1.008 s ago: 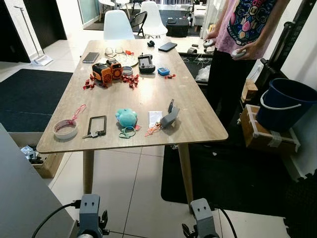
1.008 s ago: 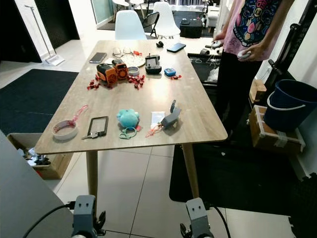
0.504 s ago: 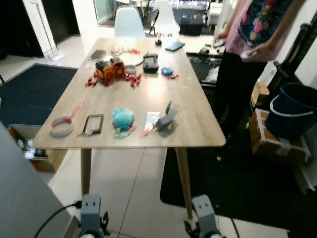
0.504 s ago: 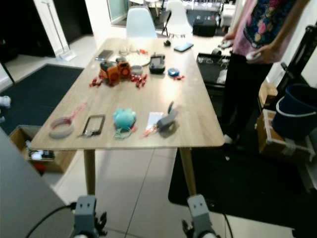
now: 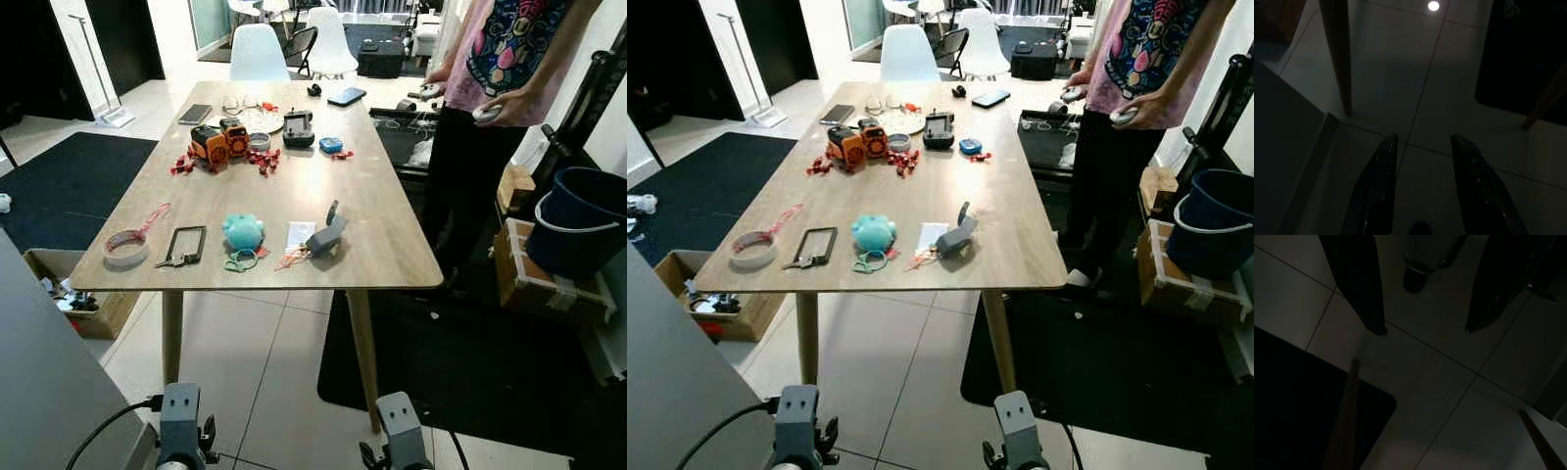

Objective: Hang keys on a hook

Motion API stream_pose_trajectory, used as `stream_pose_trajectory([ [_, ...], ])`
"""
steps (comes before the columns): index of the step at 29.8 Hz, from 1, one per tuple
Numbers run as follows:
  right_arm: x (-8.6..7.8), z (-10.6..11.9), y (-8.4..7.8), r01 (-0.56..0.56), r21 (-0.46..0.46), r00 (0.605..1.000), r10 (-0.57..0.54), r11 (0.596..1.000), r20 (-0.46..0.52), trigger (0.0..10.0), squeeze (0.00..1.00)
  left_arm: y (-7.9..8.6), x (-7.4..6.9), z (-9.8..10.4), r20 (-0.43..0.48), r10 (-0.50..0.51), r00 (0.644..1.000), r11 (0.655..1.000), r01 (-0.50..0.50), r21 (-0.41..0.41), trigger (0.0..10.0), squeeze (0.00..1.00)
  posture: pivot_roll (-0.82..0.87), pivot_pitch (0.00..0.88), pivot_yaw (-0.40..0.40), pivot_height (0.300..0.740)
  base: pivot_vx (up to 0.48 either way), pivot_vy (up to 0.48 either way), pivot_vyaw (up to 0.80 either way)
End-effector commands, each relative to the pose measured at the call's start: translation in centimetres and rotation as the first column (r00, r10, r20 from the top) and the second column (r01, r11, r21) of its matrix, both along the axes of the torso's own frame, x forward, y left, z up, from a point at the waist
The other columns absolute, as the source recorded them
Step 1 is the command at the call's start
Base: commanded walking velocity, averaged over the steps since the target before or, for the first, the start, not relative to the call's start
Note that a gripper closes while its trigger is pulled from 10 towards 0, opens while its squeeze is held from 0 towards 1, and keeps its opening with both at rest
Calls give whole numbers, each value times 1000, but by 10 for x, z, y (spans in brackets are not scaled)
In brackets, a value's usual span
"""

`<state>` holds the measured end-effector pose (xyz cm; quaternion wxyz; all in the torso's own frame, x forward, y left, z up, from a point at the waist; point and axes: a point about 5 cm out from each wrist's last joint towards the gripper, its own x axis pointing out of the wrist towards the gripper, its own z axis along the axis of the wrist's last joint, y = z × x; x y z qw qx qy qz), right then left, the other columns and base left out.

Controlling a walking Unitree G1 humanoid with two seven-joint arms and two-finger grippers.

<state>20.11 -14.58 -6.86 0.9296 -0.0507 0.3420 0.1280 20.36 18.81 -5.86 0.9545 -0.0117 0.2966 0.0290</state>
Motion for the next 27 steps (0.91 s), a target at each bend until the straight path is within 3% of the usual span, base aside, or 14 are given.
stream_pose_trajectory([
  [1,-3,-2,-1,5,-1,1000,-5,1000,-10,10000,0,4,-1,-1,-21,-6,1000,1000,6,21,10000,0,59,35,14,740,0,0,0],
  [19,-3,-2,-1,2,-1,1000,-2,1000,-8,10000,0,4,0,0,-14,5,1000,1000,-5,-1,10000,0,56,37,13,740,0,0,0],
  [27,-3,-1,-2,2,-2,1000,-2,1000,-7,10000,0,4,-1,-1,-17,6,1000,1000,-6,-12,10000,0,55,39,12,740,291,0,0],
])
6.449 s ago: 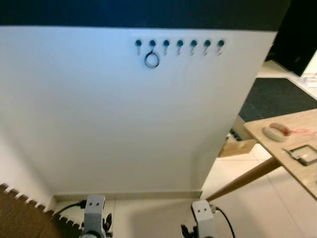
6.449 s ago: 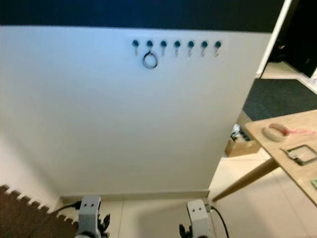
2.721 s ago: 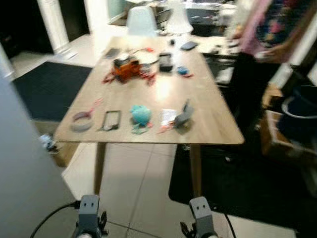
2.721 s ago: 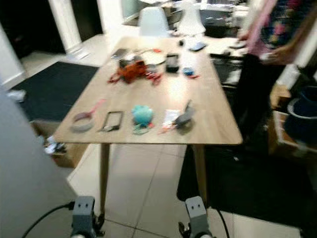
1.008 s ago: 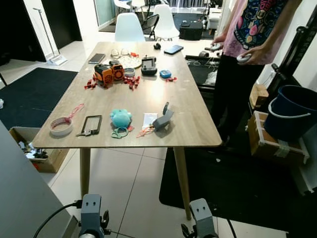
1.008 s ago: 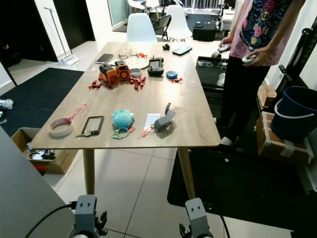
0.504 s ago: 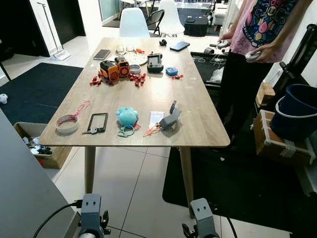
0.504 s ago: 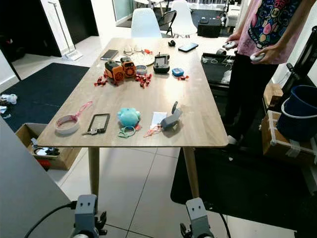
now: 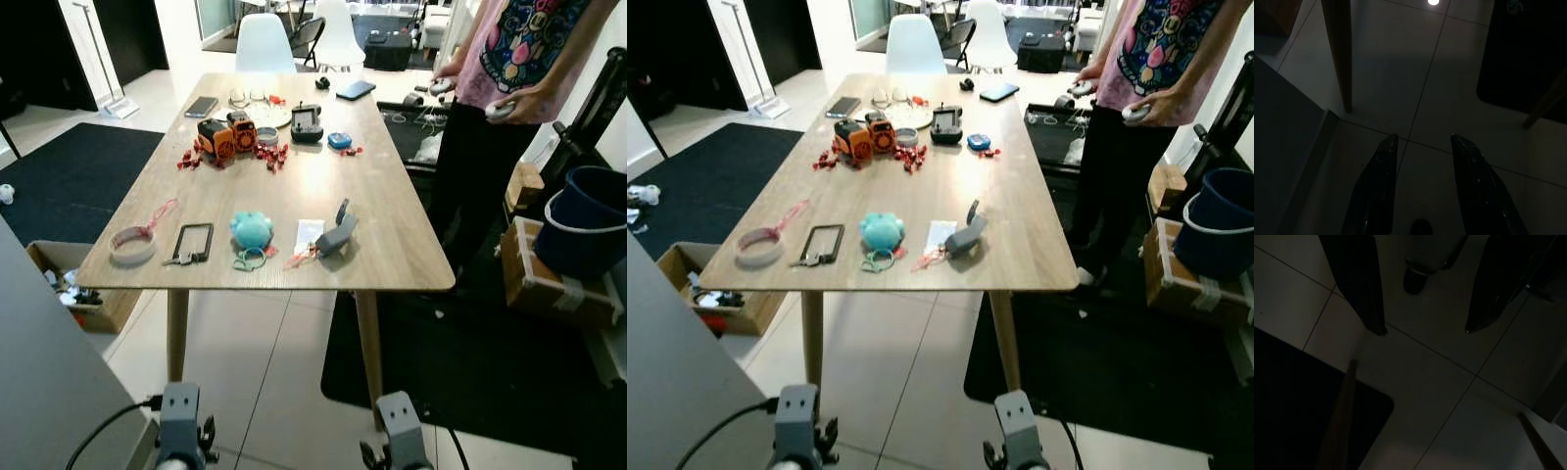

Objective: Hang keys on a hook

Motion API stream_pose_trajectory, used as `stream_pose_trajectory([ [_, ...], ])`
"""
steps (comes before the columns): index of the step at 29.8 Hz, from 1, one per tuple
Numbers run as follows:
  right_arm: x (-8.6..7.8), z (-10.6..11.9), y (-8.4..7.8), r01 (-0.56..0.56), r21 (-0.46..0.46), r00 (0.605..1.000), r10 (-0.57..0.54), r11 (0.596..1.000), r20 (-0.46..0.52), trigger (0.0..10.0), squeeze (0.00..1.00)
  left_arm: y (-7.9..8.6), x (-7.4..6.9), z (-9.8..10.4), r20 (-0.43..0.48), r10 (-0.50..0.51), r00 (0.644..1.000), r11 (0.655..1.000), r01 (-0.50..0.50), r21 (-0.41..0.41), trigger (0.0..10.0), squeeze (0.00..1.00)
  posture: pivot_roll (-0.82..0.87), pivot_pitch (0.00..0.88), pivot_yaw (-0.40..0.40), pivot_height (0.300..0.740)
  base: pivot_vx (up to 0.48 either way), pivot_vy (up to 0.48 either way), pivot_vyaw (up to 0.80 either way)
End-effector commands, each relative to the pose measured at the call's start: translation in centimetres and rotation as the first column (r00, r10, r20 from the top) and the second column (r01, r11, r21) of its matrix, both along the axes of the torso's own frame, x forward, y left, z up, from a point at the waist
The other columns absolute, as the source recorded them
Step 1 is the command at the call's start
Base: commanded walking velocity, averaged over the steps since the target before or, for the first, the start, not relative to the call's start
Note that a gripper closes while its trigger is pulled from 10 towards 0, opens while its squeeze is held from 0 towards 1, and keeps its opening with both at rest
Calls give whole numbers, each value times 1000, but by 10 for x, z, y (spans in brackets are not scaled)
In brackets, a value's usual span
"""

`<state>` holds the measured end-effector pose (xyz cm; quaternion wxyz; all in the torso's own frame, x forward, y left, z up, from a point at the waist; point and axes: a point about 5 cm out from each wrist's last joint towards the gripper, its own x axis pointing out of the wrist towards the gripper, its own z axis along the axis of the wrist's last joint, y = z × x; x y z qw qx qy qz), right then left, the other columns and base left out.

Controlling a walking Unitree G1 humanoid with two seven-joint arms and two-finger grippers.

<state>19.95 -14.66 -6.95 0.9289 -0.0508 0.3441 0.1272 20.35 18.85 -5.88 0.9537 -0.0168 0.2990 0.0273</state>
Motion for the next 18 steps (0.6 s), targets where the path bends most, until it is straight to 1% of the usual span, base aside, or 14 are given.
stream_pose_trajectory([
  [1,-1,-1,-1,0,0,1000,0,1000,-2,10000,0,3,-1,-1,-13,7,1000,1000,-7,-2,10000,0,55,39,12,740,341,0,0],
  [13,-1,0,-1,0,0,1000,0,1000,-2,10000,0,4,-1,-1,-12,7,1000,1000,-7,-3,10000,0,57,38,12,740,353,0,0],
  [14,-1,0,-1,0,-1,1000,0,1000,-3,10000,0,4,-1,-1,-12,8,1000,1000,-8,-1,10000,0,57,38,12,740,259,0,0],
  [18,0,0,-1,0,-1,1000,0,1000,-4,10000,0,5,-1,0,-9,11,1000,1000,-11,1,10000,0,57,37,12,740,0,0,0],
])
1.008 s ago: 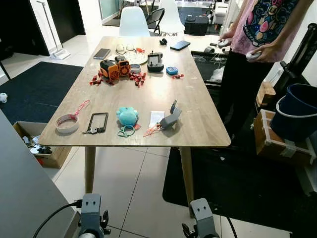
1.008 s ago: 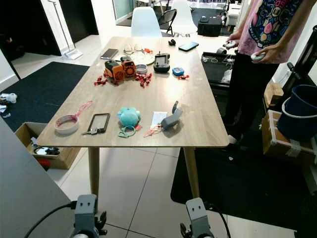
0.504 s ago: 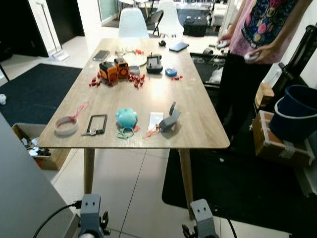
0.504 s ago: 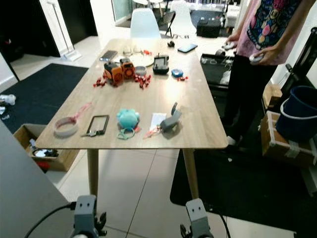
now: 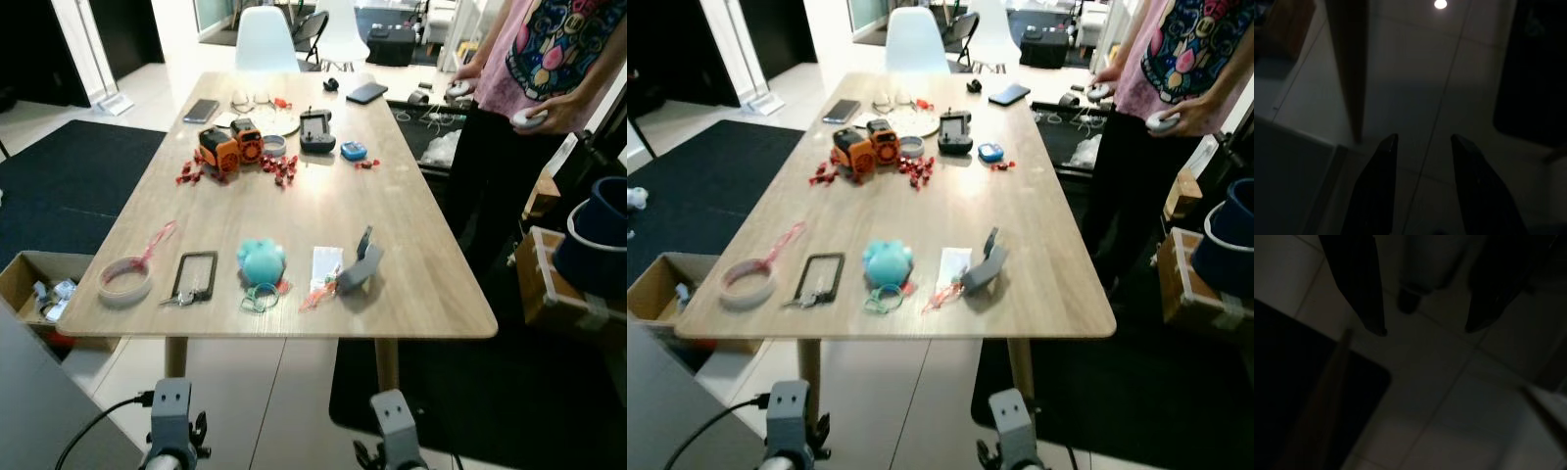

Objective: Hang keys on a hook

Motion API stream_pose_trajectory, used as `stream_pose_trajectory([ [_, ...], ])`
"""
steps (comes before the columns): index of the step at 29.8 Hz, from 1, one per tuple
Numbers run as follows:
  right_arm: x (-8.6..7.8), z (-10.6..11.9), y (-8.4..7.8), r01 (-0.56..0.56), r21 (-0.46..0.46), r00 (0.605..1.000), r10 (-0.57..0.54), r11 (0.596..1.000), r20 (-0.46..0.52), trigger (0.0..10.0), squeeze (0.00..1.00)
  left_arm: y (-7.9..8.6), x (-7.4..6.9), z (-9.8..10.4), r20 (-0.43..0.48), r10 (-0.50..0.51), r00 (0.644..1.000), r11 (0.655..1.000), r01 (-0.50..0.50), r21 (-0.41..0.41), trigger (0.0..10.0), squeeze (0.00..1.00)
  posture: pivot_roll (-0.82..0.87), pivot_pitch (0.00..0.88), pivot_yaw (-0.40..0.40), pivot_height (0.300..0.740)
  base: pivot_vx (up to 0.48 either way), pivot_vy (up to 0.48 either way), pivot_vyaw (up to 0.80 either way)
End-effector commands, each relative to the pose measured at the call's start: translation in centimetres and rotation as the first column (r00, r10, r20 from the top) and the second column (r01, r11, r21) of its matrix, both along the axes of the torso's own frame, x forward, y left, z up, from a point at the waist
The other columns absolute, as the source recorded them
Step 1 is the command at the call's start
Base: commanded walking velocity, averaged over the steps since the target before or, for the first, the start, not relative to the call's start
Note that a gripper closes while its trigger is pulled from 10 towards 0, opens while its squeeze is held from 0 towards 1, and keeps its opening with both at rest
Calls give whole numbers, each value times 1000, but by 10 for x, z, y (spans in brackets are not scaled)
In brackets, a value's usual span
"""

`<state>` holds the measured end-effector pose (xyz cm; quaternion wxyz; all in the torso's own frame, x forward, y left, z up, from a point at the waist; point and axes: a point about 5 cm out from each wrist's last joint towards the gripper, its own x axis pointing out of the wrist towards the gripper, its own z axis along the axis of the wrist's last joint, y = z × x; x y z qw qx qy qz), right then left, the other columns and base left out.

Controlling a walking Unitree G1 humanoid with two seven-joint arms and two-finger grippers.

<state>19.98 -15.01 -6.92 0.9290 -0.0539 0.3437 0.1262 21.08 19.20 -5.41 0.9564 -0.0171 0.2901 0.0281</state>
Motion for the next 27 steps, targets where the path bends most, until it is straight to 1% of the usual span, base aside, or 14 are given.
stream_pose_trajectory([
  [1,-1,-1,3,0,5,1000,0,1000,-6,10000,0,2,-8,-5,-27,9,1000,1000,-9,1,10000,0,57,36,11,740,0,0,0],
  [12,0,-1,2,-3,2,1000,3,1000,-7,10000,0,2,-12,-6,-26,-22,999,1000,22,7,10000,0,54,31,12,740,0,0,0],
  [20,-2,-2,1,-3,-9,1000,3,1000,-14,10000,0,3,-14,-6,-22,-51,998,998,52,28,10000,0,52,25,12,740,0,0,0],
  [23,-8,-5,-8,23,-59,999,-25,998,-25,10000,0,4,-17,-7,-18,-75,997,996,75,49,10000,0,50,24,13,740,0,0,0],
  [24,-8,-5,-8,23,-59,999,-25,998,-25,10000,0,4,-17,-7,-18,-75,997,996,75,49,10000,0,50,24,13,740,0,0,0],
  [26,-12,-7,-24,91,-137,995,-95,986,-23,10000,0,15,-25,-7,-12,-50,999,994,51,93,10000,0,45,26,17,740,0,0,0],
  [27,-12,-7,-24,91,-137,995,-95,986,-23,10000,0,15,-25,-7,-12,-50,999,994,51,93,10000,0,45,26,17,740,0,0,0],
])
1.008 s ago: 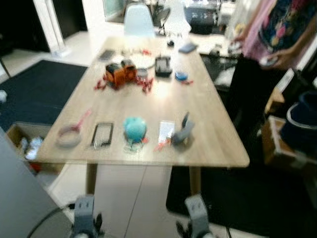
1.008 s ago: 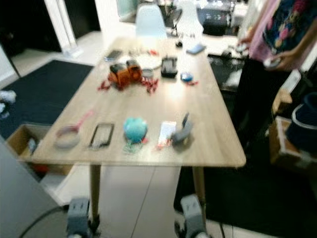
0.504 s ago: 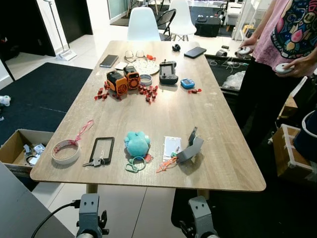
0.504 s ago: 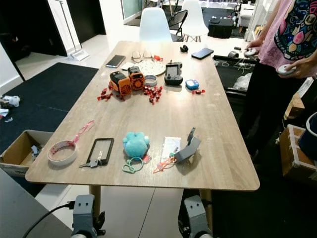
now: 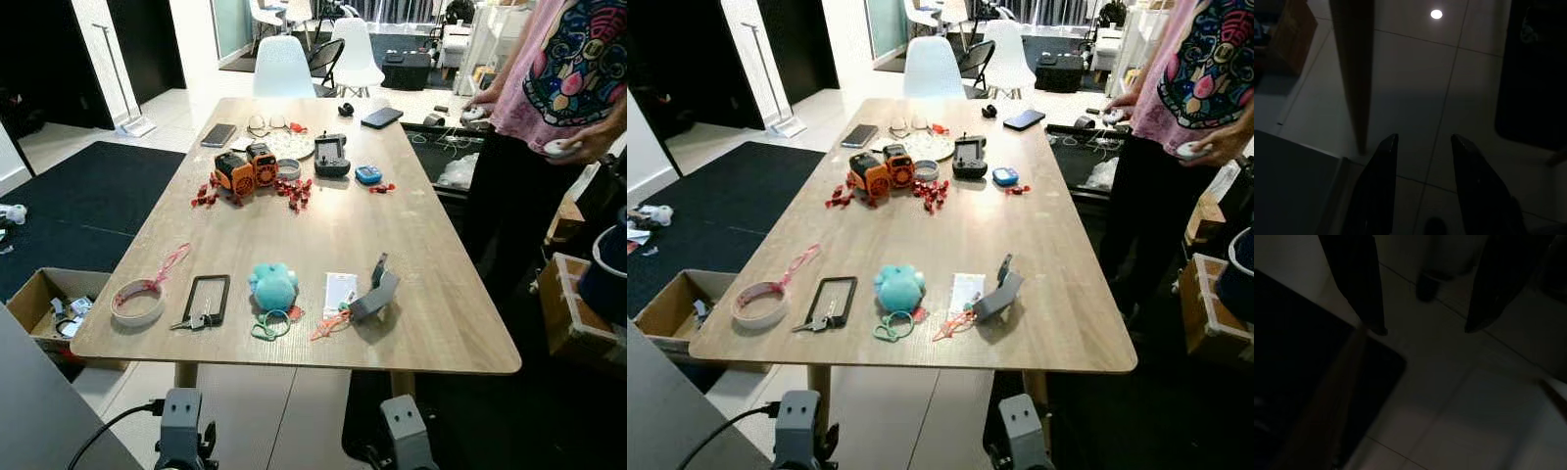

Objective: Hang keys on a hook

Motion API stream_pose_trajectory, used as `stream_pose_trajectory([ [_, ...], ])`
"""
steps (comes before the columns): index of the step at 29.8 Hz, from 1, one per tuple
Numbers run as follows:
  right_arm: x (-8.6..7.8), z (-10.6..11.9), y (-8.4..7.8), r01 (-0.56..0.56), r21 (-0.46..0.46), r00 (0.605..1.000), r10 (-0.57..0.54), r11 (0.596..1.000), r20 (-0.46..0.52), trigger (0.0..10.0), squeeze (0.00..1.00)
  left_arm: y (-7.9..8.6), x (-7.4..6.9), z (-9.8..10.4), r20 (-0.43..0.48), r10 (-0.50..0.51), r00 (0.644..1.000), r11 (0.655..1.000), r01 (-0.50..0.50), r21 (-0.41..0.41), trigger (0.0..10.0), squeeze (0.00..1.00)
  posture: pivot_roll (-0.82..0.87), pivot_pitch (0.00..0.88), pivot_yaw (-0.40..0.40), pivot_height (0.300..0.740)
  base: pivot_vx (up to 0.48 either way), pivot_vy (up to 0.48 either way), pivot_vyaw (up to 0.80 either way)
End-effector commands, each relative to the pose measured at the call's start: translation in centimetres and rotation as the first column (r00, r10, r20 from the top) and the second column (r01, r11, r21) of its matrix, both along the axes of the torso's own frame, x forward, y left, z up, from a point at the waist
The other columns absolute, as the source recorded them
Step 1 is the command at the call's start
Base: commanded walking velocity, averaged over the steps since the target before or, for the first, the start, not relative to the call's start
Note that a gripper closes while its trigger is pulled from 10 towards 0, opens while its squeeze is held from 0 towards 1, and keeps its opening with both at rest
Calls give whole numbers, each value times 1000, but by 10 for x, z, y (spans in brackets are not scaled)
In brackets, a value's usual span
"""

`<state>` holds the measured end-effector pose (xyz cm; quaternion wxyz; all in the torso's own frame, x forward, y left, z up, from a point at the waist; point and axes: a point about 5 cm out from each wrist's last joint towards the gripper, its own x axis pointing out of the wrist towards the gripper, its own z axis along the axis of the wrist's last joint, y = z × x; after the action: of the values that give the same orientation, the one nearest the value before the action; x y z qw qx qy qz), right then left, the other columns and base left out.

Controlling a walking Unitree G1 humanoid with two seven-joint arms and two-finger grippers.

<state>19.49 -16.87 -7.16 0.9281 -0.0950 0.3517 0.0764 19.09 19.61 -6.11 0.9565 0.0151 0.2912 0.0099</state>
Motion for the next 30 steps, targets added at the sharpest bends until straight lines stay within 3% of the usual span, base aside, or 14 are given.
stream_pose_trajectory([
  [1,-7,-4,-5,30,-23,999,-31,999,-28,10000,0,11,-5,0,-5,3,1000,999,-3,42,10000,0,45,26,17,740,0,0,0],
  [6,-15,-1,-40,159,-128,987,-157,979,23,10000,0,35,-28,-3,-11,34,999,994,-33,108,10000,39,37,31,23,740,0,0,0],
  [15,-16,8,-72,256,-185,965,-240,949,105,10000,0,50,-47,-2,15,70,997,994,-71,80,10000,0,31,38,18,740,0,0,0],
  [22,-10,17,-83,301,-182,947,-271,936,171,10000,0,53,-51,0,37,29,999,996,-33,87,10000,0,33,45,12,740,0,0,0],
  [30,-6,20,-76,248,-151,956,-216,957,199,10000,0,51,-52,-2,18,-19,1000,996,17,87,10000,0,30,43,12,740,0,0,0],
])
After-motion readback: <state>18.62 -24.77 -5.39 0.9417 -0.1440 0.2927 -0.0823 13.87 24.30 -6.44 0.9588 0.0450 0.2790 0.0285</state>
